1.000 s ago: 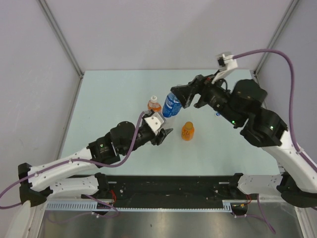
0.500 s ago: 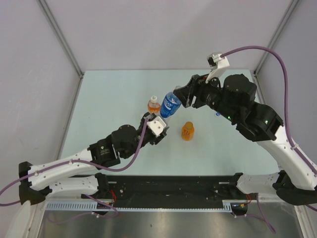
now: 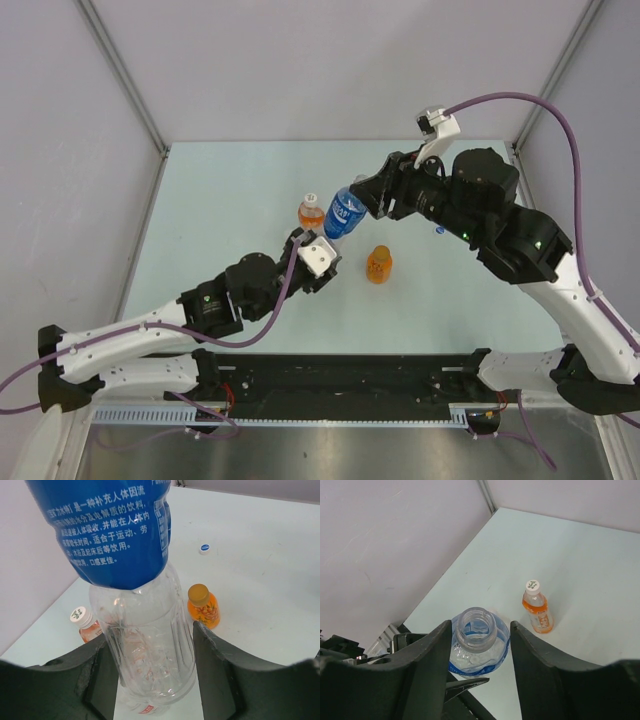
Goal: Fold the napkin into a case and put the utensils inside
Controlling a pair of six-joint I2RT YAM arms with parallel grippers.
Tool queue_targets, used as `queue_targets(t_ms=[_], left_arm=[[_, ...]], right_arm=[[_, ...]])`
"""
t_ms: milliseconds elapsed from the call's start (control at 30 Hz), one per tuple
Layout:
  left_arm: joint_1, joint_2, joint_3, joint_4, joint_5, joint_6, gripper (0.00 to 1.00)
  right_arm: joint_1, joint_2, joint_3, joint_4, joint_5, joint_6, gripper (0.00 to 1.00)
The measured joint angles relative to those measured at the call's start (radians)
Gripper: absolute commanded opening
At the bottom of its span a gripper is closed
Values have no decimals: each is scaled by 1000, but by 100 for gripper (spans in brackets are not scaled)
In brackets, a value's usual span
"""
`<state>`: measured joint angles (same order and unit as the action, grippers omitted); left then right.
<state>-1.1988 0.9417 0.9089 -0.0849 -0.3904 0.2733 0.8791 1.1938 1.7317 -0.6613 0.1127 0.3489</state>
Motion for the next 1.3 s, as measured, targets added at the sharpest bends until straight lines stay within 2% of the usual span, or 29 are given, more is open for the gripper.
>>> queue_targets(t_ms=[200, 400, 433, 467, 533, 567, 667, 767, 933, 1167, 1300], left_arm=[[-11, 0, 0, 0, -1, 8, 0], [-16, 2, 0, -6, -10, 13, 0], [-16, 2, 0, -7, -13, 14, 0], [-16, 1, 0, -7, -17, 15, 0], [-17, 1, 0, -7, -22, 14, 18], [-17, 1, 0, -8, -24, 14, 43], [-18, 1, 0, -8, -34, 16, 71], [-18, 0, 0, -7, -50, 11, 90], [-19, -19, 0, 11, -68, 5, 100], [-19, -33, 0, 20, -90, -6, 100], [-19, -50, 7, -14, -110, -11, 100]], right_arm=[[-3, 7, 0, 0, -17, 2, 52], [-6, 16, -9, 2, -35, 6, 23], [-8, 16, -10, 2, -39, 9, 9], [-10, 16, -10, 2, -43, 10, 2], [-14, 16, -11, 0, -49, 0, 0], [-16, 16, -11, 0, -51, -6, 0], [-19, 15, -16, 7, -52, 0, 0], [-24, 8, -21, 8, -54, 3, 0], [-39, -15, -34, -1, -50, -2, 0], [-53, -43, -40, -5, -24, -5, 0], [-109, -58, -29, -29, 19, -19, 0]])
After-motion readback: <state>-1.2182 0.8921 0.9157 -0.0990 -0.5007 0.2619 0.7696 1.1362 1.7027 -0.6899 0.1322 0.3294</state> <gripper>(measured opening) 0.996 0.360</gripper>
